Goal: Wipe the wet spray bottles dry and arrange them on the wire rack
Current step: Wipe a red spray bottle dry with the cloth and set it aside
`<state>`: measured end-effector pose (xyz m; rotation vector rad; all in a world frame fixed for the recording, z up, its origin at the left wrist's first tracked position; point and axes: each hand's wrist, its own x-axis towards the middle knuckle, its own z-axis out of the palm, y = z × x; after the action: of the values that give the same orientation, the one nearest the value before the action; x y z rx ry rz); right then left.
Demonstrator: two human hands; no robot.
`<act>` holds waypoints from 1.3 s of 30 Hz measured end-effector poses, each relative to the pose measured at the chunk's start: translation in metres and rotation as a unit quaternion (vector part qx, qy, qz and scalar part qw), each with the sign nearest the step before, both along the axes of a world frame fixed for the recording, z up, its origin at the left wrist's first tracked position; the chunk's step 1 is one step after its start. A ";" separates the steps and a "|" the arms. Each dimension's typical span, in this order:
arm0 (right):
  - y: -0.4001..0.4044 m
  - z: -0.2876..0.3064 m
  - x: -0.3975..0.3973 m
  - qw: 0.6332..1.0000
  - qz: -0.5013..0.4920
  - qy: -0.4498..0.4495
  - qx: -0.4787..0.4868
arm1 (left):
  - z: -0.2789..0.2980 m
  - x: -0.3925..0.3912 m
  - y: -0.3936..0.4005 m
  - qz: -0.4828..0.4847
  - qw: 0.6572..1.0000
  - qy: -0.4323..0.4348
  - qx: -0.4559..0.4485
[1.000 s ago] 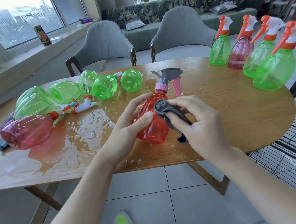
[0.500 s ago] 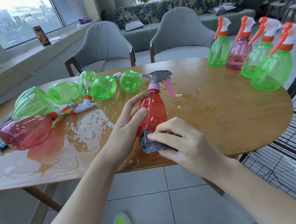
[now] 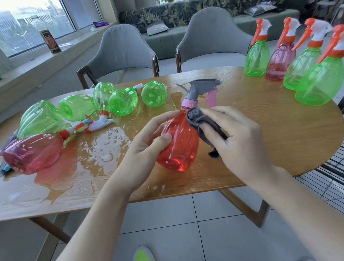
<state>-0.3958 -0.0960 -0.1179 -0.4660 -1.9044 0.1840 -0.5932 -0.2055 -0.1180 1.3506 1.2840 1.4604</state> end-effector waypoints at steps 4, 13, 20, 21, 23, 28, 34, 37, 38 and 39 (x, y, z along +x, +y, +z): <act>-0.011 -0.010 -0.001 0.998 0.060 -0.022 0.014 | -0.002 0.001 0.001 0.037 0.999 0.001 0.004; -0.012 -0.007 -0.003 0.999 0.050 0.000 0.002 | -0.001 0.005 0.002 0.048 0.999 -0.021 -0.003; -0.024 -0.026 0.001 0.981 0.143 -0.113 0.062 | 0.000 0.009 0.007 0.074 0.995 -0.068 0.007; -0.025 -0.027 0.001 0.979 0.146 -0.124 0.067 | 0.001 0.011 0.007 0.075 0.994 -0.080 0.009; -0.026 -0.026 0.001 0.978 0.144 -0.133 0.075 | 0.001 0.012 0.006 0.069 0.994 -0.089 0.012; -0.019 -0.016 -0.001 0.989 0.089 -0.093 0.078 | -0.002 0.010 0.003 0.053 0.997 -0.059 0.012; -0.006 -0.003 -0.003 0.999 -0.023 -0.008 0.042 | -0.003 0.005 0.000 0.014 0.999 -0.033 0.013; -0.007 -0.006 -0.005 0.999 -0.040 0.008 0.020 | -0.001 0.001 0.000 0.001 0.998 -0.056 0.014; -0.008 -0.008 -0.006 0.999 -0.040 0.013 0.017 | -0.001 0.002 0.000 -0.001 0.997 -0.070 0.012; -0.010 -0.010 -0.007 0.999 -0.033 0.015 0.015 | 0.000 0.002 0.000 0.001 0.996 -0.085 0.012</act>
<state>-0.4030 -0.1062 -0.1278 -0.5027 -1.8564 0.1170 -0.5910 -0.2050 -0.1185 1.2134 1.1626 1.5612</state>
